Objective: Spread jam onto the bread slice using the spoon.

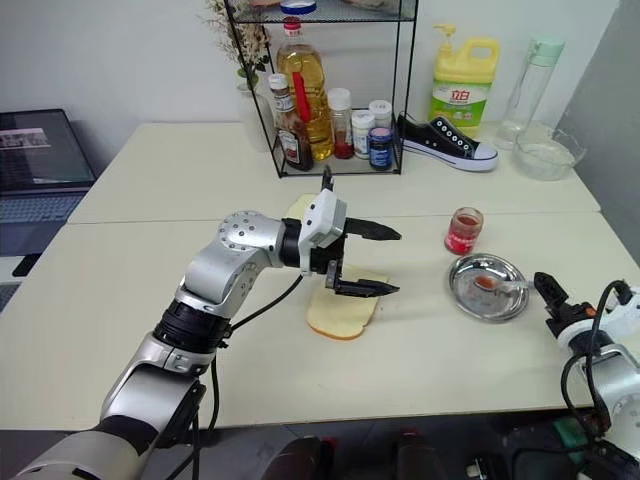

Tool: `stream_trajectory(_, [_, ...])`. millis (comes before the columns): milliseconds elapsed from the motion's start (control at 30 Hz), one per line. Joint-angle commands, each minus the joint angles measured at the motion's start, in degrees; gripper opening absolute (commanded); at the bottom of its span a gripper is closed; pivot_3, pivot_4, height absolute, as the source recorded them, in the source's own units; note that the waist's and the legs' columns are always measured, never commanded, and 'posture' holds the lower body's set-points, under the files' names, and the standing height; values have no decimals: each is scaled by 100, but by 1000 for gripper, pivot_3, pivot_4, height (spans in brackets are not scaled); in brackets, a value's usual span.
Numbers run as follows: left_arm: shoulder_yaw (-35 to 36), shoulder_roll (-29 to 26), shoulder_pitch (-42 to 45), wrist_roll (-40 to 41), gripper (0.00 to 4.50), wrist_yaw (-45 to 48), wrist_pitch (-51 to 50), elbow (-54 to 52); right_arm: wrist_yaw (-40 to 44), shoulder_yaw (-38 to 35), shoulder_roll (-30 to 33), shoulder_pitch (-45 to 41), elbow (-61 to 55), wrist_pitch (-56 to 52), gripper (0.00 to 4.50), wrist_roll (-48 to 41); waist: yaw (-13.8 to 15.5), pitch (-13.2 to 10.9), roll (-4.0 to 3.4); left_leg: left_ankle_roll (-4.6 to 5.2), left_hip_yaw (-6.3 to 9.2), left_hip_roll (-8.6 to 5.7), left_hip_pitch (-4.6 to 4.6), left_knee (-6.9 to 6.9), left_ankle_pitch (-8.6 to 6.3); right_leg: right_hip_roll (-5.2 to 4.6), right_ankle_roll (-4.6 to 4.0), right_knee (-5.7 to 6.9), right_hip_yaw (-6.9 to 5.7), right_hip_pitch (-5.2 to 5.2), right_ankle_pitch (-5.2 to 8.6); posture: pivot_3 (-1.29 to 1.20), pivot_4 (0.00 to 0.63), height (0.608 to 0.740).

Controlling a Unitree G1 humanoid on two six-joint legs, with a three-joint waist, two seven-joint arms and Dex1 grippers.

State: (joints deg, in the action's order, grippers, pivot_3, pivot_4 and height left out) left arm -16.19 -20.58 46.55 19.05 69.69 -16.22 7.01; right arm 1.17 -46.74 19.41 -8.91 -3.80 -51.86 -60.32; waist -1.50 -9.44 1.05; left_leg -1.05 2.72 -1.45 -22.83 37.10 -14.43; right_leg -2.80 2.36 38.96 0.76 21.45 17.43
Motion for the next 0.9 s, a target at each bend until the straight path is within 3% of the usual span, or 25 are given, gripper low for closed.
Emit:
stream_trajectory(33, [127,4,-23,19,4488,-100,-11,-250,137,26,148,-220,372,293,4500,3,0,0,0,0,0,0,0,0,0,0,0,0,0,0,0,0,150,740])
stream_trajectory(600, [108,4,28,-23,4488,-239,-112,-281,391,465,176,-705,1374,870,4500,156,-9,1,-1,0,-1,2,1,1,0,1,0,0,1,-1,0,0,150,740])
stream_trajectory(700, [103,8,61,-36,4500,-234,-100,-252,372,436,166,-697,1378,888,3897,80,-8,1,-1,0,-1,2,1,0,0,1,0,1,1,0,0,0,150,740])
stream_trajectory(900, [105,-4,65,-29,4500,-223,-117,-271,386,498,87,-546,1208,854,1669,-10,-8,1,-1,0,-1,2,0,-1,0,1,0,0,2,1,0,0,150,740])
